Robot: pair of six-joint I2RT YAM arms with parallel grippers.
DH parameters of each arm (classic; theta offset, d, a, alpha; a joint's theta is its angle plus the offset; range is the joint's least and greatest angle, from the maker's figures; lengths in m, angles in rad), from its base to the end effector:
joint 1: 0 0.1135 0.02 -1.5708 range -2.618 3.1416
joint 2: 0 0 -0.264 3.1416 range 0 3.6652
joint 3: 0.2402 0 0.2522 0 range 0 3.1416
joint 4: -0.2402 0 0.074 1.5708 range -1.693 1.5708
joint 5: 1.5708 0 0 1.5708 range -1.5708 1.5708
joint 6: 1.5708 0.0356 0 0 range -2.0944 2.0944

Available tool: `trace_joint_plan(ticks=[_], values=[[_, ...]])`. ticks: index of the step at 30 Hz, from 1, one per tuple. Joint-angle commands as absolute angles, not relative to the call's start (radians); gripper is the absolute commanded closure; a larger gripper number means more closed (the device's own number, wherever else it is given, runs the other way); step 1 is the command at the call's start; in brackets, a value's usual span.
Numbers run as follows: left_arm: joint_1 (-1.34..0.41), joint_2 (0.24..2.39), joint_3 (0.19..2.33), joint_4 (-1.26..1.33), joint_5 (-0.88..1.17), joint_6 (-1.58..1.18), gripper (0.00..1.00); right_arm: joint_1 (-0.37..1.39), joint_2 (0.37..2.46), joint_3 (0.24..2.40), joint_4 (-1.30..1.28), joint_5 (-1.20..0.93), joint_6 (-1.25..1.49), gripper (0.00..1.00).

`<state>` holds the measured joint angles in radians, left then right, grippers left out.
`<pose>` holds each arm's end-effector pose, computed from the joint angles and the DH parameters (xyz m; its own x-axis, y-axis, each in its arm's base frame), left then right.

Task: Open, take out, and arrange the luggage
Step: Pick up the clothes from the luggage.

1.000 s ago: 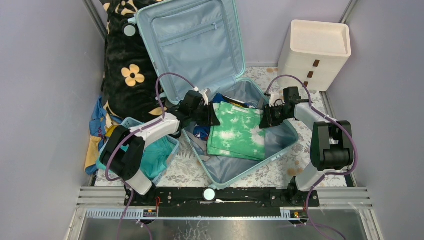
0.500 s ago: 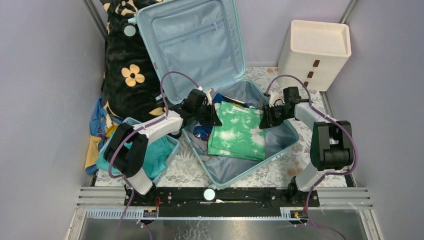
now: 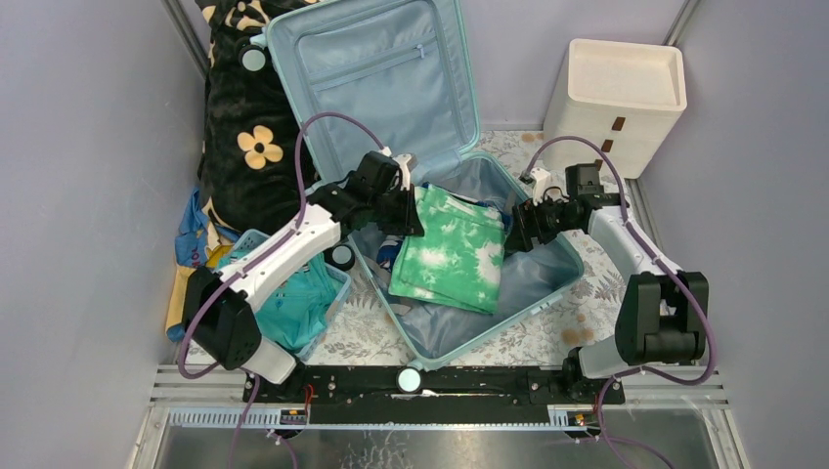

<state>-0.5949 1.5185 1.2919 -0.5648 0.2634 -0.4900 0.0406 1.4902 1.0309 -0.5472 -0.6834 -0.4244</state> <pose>0.2719 -0.1952 0.3035 -0.8458 0.0237 -0.5330 0.3339 0.8027 -0.4942 0.2981 0.0346 0.2360 -0.6175 -0.3446 -0.7071 -0.6838 0.6795 0.2660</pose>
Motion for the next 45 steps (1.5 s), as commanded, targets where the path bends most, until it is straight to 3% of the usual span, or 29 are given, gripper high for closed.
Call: trace_joint_plan(ticks=[1, 25, 34, 45], values=[[-0.581, 1.455, 1.420, -0.772, 0.161, -0.451, 1.00, 0.031, 1.433, 1.039, -0.562, -0.712, -0.462, 0.19], [-0.386, 1.368, 1.735, -1.427, -0.180, -0.400, 1.00, 0.031, 1.398, 1.031, -0.565, -0.735, -0.474, 0.19], [-0.384, 1.323, 1.732, -1.418, -0.289, -0.346, 1.00, 0.031, 1.383, 1.021, -0.580, -0.886, -0.498, 0.19], [-0.384, 1.214, 1.648, -1.339, -0.357, -0.009, 1.00, 0.038, 1.381, 1.003, -0.569, -0.965, -0.500, 0.19]])
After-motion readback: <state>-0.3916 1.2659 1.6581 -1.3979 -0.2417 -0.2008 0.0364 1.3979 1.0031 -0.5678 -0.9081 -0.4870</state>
